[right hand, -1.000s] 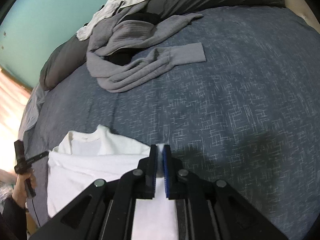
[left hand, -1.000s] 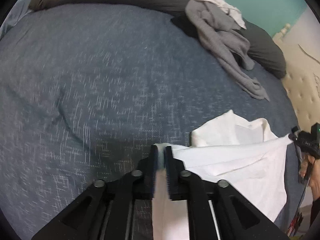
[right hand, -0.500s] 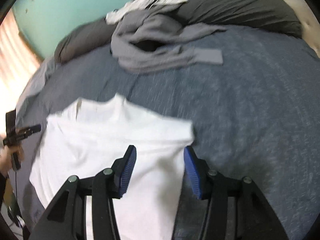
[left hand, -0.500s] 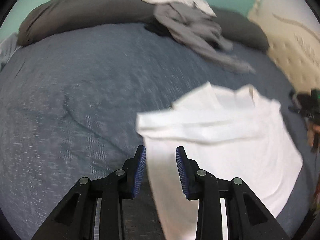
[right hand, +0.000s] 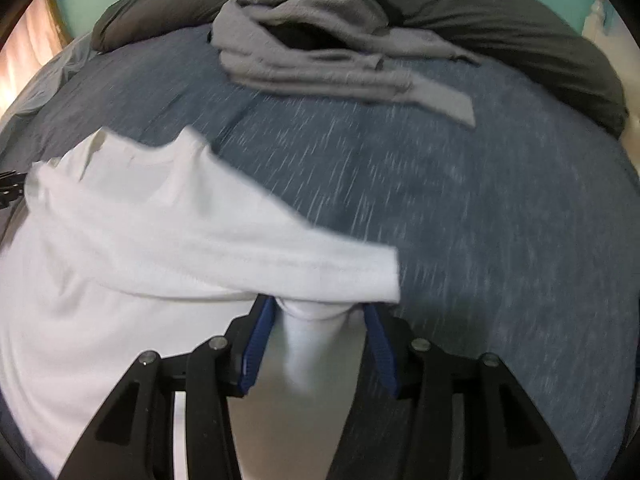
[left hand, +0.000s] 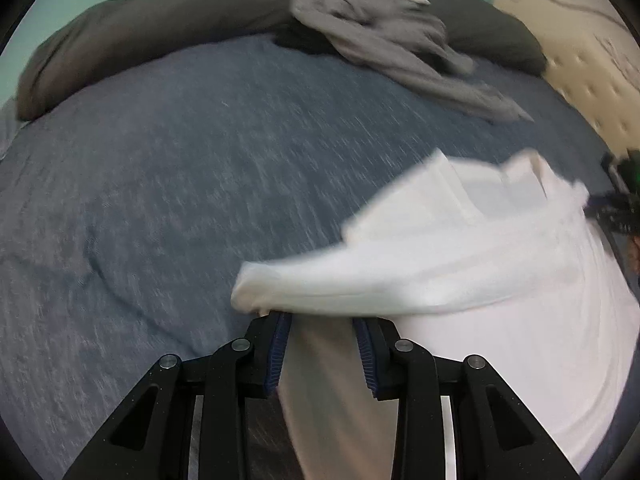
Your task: Fold clothes
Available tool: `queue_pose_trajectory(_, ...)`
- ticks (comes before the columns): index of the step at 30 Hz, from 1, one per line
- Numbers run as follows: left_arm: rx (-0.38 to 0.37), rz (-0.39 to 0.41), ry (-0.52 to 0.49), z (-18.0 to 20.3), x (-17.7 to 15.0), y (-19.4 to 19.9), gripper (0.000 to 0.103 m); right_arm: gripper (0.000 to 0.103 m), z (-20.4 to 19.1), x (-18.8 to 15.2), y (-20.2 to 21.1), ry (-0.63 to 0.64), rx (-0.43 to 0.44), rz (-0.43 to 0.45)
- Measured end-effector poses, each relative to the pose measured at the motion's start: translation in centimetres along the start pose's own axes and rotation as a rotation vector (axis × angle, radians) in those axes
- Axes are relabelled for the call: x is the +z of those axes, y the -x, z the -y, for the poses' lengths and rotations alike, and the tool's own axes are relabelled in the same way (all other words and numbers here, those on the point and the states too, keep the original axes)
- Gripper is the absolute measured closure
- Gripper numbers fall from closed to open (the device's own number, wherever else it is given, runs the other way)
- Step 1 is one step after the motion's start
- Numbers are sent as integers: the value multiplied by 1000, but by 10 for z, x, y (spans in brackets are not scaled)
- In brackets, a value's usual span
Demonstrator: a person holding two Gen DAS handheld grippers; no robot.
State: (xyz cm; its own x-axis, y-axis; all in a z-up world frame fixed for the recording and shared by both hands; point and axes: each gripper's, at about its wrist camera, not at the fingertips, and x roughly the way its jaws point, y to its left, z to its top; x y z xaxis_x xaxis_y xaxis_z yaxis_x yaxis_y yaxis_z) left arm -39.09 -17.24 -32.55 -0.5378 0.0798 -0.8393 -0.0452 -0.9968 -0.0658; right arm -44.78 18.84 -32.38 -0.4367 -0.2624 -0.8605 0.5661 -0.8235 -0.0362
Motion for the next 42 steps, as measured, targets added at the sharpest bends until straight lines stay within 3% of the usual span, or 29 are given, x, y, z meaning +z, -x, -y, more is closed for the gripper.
queue_pose_trajectory(6,29,48,170,-39,19,-1,69,61,26,35,8,-126,-66,79)
queue_pose_trajectory(9,-31,70,229,-51,16,5,68,61,41,29,22,-167,-25,122)
queue_pose_trajectory(11,-69,67,236,-54,10,6,68,61,49,23,24,-185,-1,121)
queue_pose_trajectory(17,-92,59,233,-50,0,-2,66,60,65,0,13,-252,71,60)
queue_pose_trajectory(26,-167,85,240,-44,9,-14,66,59,56,12,-14,-281,139,41)
queue_pose_trajectory(28,-173,88,226,-41,11,-16,84,67,53,15,-14,-264,132,44)
queue_pose_trajectory(29,-171,91,216,-39,11,-15,96,82,51,16,-14,-251,126,43)
queue_pose_trajectory(30,-167,94,204,-36,12,-15,98,93,48,18,-13,-234,124,47)
queue_pose_trajectory(31,-163,99,199,-35,12,-13,98,97,45,19,-10,-216,121,60)
queue_pose_trajectory(36,-139,152,217,-39,11,5,99,100,39,21,12,-189,105,140)
queue_pose_trajectory(42,-145,194,287,-58,5,24,99,100,61,20,45,-248,53,250)
